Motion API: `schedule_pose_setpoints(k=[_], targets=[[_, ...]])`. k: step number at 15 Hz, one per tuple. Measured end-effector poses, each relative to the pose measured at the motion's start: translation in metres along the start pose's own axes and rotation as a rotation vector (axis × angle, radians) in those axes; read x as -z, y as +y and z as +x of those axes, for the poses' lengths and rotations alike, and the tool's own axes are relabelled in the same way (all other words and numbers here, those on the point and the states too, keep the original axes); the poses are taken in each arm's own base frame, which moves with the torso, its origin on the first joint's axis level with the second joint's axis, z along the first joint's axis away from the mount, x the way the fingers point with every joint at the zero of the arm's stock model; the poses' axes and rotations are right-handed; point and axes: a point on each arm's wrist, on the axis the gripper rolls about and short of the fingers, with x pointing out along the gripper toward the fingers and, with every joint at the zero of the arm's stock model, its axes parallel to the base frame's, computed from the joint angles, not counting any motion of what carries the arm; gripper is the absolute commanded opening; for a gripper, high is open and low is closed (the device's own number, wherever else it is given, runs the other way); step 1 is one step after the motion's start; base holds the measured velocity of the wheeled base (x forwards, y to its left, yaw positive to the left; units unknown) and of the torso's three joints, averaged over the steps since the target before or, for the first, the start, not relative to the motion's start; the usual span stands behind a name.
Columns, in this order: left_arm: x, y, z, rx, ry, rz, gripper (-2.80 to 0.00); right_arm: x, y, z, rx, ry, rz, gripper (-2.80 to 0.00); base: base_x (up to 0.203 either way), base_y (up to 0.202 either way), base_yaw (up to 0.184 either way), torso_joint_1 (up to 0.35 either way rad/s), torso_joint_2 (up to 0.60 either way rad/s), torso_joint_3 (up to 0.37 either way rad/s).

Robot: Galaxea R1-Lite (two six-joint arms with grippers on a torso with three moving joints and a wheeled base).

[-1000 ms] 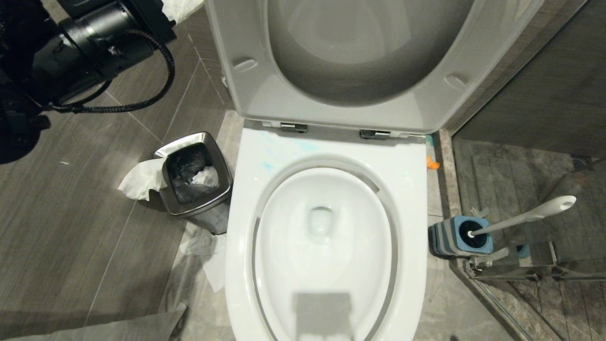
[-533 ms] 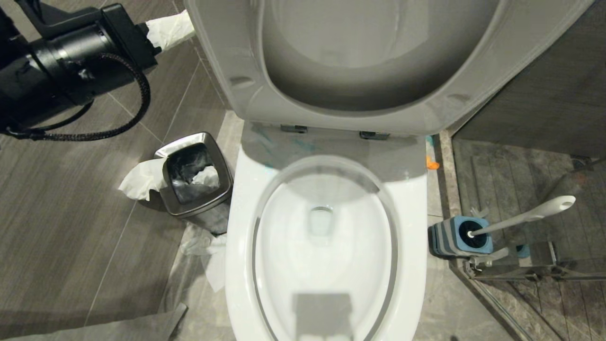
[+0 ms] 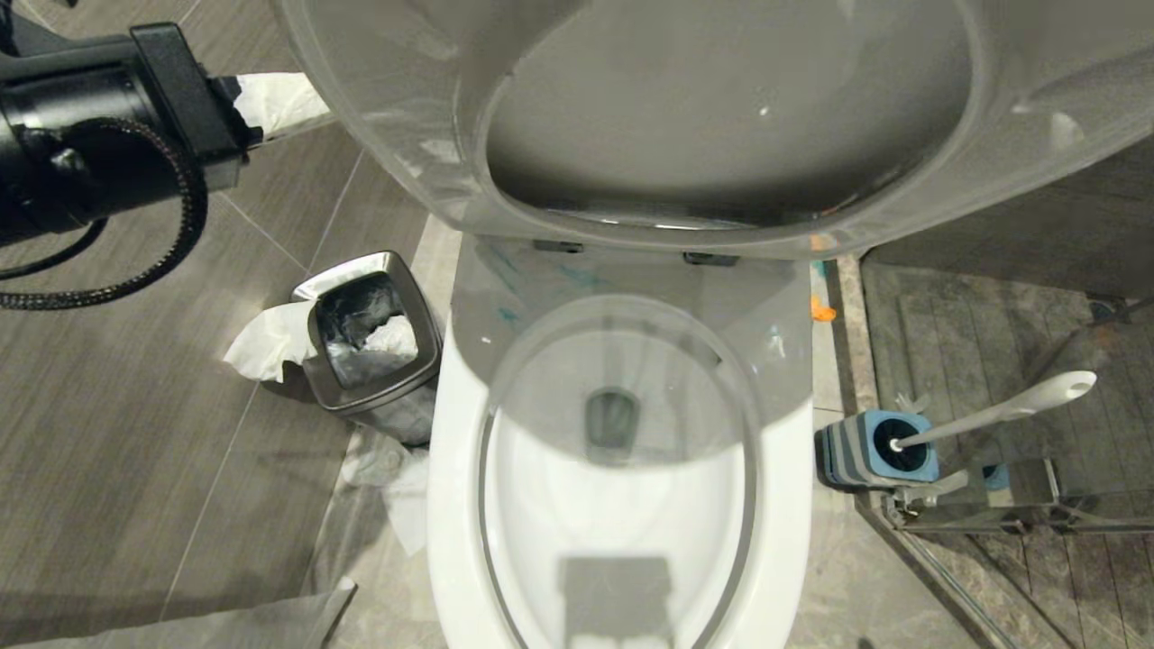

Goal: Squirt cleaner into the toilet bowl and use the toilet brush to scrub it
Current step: Close the toilet lid

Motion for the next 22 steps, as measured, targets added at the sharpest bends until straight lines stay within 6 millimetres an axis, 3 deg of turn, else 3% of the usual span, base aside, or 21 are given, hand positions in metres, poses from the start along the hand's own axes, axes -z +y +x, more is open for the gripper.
schedule_pose_setpoints(k=[6, 12, 22], targets=[[-0.008, -0.017, -0.023, -0.040, -0.030, 0.038, -2.80, 0.000, 0.000, 0.000, 0.000, 0.000, 0.000, -2.80, 0.000, 0.000, 0.000, 0.000, 0.00, 0.000], [-0.004, -0.047, -0.071, -0.134, 0.170, 0.008, -2.80, 0.000, 0.000, 0.000, 0.000, 0.000, 0.000, -2.80, 0.000, 0.000, 0.000, 0.000, 0.00, -0.010], [-0.019, -0.067, -0.096, -0.136, 0.090, 0.096, -2.80, 0.000, 0.000, 0.000, 0.000, 0.000, 0.000, -2.80, 0.000, 0.000, 0.000, 0.003, 0.00, -0.176]])
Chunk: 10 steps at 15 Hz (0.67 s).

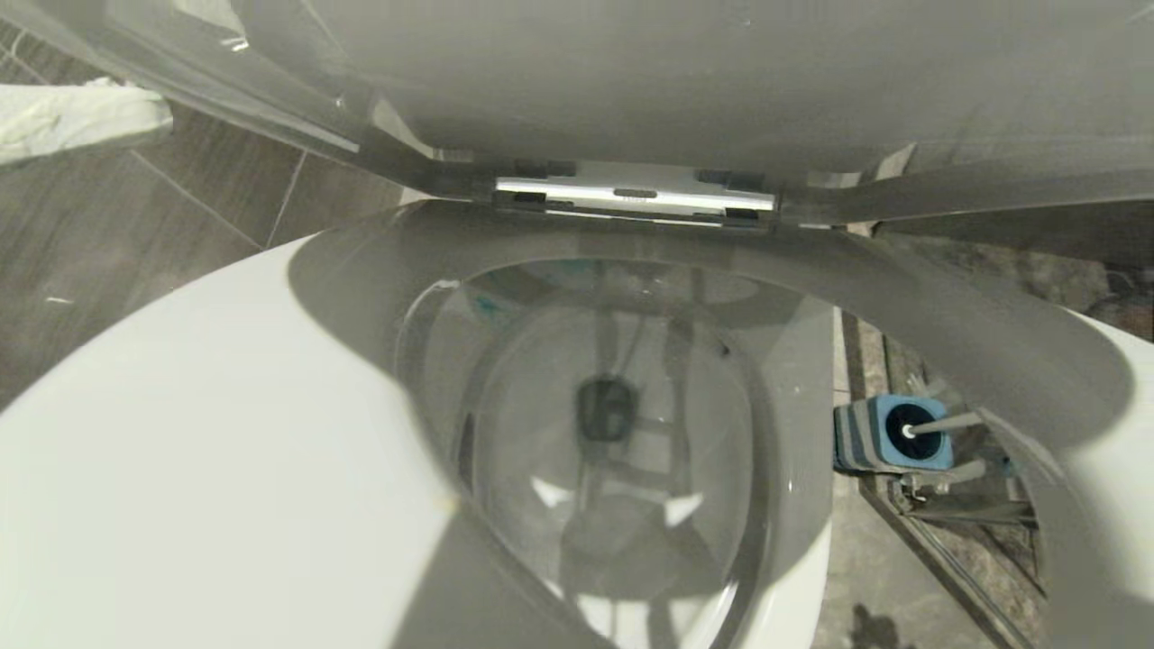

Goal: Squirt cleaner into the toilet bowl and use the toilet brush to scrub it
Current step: Close the toilet lid

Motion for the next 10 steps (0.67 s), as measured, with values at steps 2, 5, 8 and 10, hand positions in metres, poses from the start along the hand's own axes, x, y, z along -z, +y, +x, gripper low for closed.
schedule_pose_setpoints(k=[2, 5, 8, 10], targets=[[-0.0011, -0.0024, -0.0042, 0.003, -0.011, 0.006, -2.80, 0.0000, 0.0000, 0.0000, 0.000, 0.000, 0.000, -2.80, 0.000, 0.000, 0.000, -0.003, -0.01, -0.059], [-0.0024, -0.0047, -0.0091, -0.008, -0.025, 0.018, -2.80, 0.0000, 0.0000, 0.0000, 0.000, 0.000, 0.000, -2.80, 0.000, 0.000, 0.000, 0.000, 0.00, 0.000], [-0.0028, -0.0057, -0.0113, -0.011, -0.030, 0.021, -2.80, 0.0000, 0.0000, 0.0000, 0.000, 0.000, 0.000, -2.80, 0.000, 0.000, 0.000, 0.005, 0.00, 0.083], [-0.0028, -0.0062, -0.0121, -0.010, -0.031, 0.022, -2.80, 0.0000, 0.0000, 0.0000, 0.000, 0.000, 0.000, -2.80, 0.000, 0.000, 0.000, 0.011, 0.00, 0.100]])
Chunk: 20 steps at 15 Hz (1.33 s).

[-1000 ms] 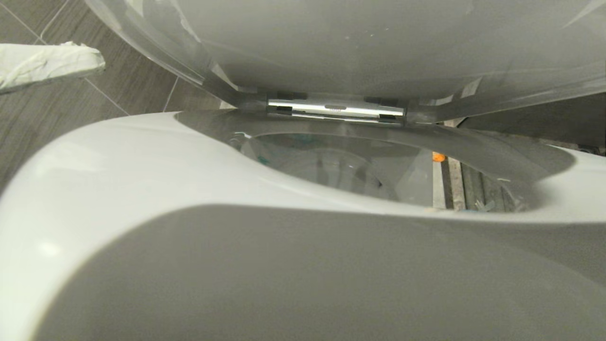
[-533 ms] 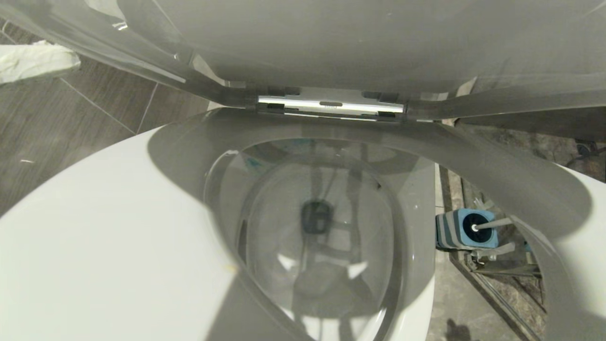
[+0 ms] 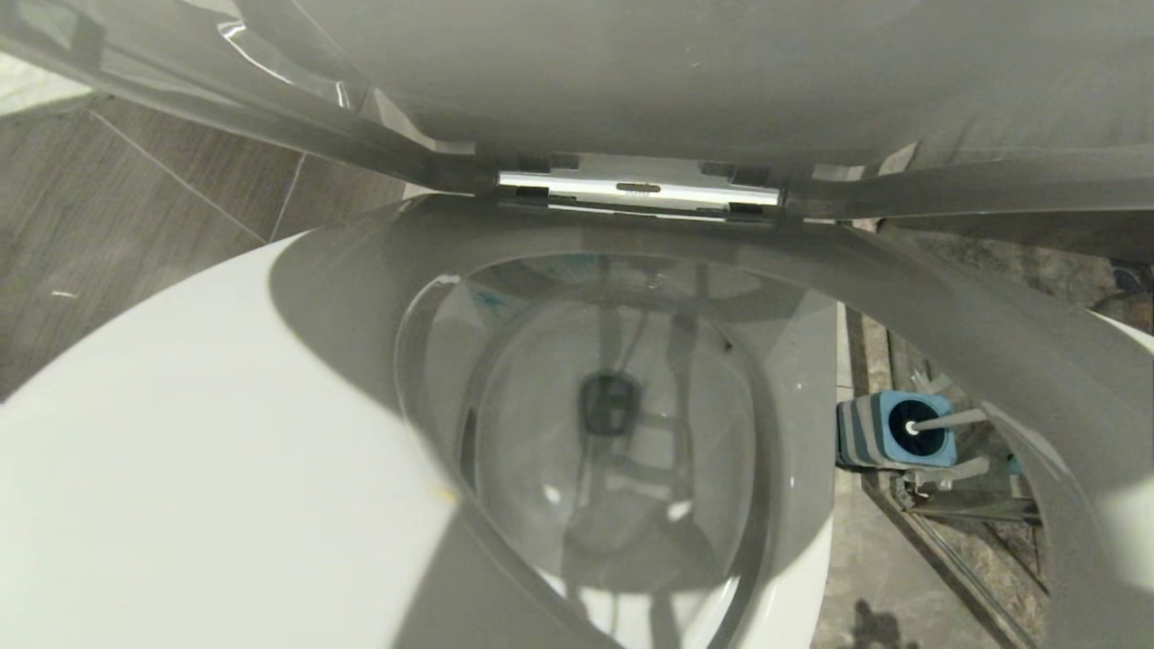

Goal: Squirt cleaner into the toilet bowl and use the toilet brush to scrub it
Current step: Close the toilet lid

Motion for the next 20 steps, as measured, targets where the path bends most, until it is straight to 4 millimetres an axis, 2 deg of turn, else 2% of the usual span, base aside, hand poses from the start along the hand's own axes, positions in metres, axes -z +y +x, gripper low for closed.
schedule_pose_setpoints(k=[20], targets=[[0.0088, 0.0010, 0.0054, 0.026, 0.036, -0.012, -2.80, 0.0001, 0.0000, 0.0000, 0.000, 0.000, 0.000, -2.80, 0.000, 0.000, 0.000, 0.001, 0.00, 0.002]])
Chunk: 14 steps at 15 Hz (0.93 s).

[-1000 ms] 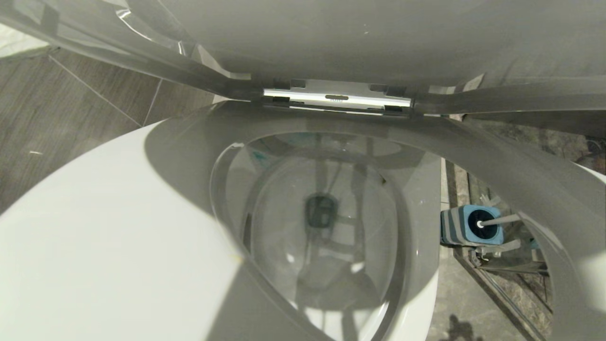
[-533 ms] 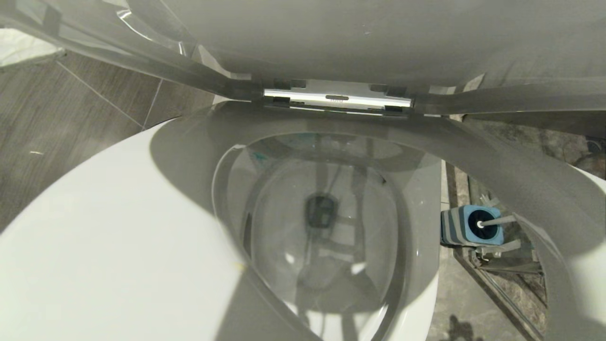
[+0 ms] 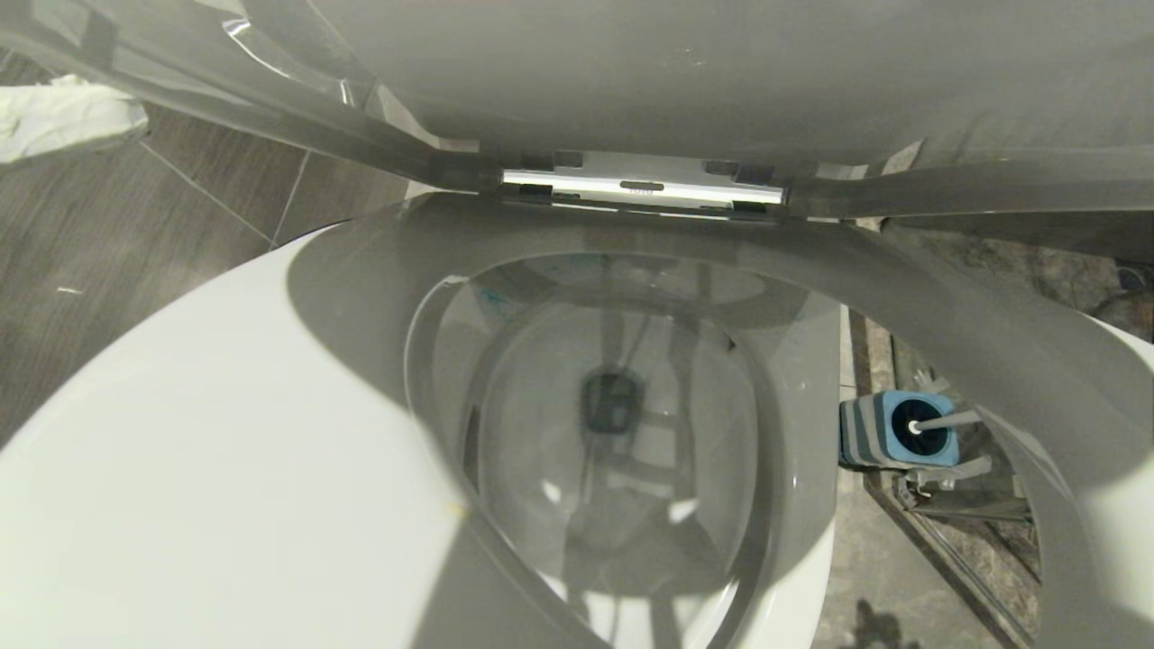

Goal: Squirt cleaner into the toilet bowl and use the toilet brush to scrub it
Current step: Close the toilet lid

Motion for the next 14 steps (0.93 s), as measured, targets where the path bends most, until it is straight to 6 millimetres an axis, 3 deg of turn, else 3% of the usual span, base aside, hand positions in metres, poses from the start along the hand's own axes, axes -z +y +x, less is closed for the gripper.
schedule_pose_setpoints(k=[14], targets=[[0.018, -0.003, 0.007, 0.112, 0.069, -0.036, -2.80, 0.000, 0.000, 0.000, 0.000, 0.000, 0.000, -2.80, 0.000, 0.000, 0.000, 0.000, 0.00, 0.000]])
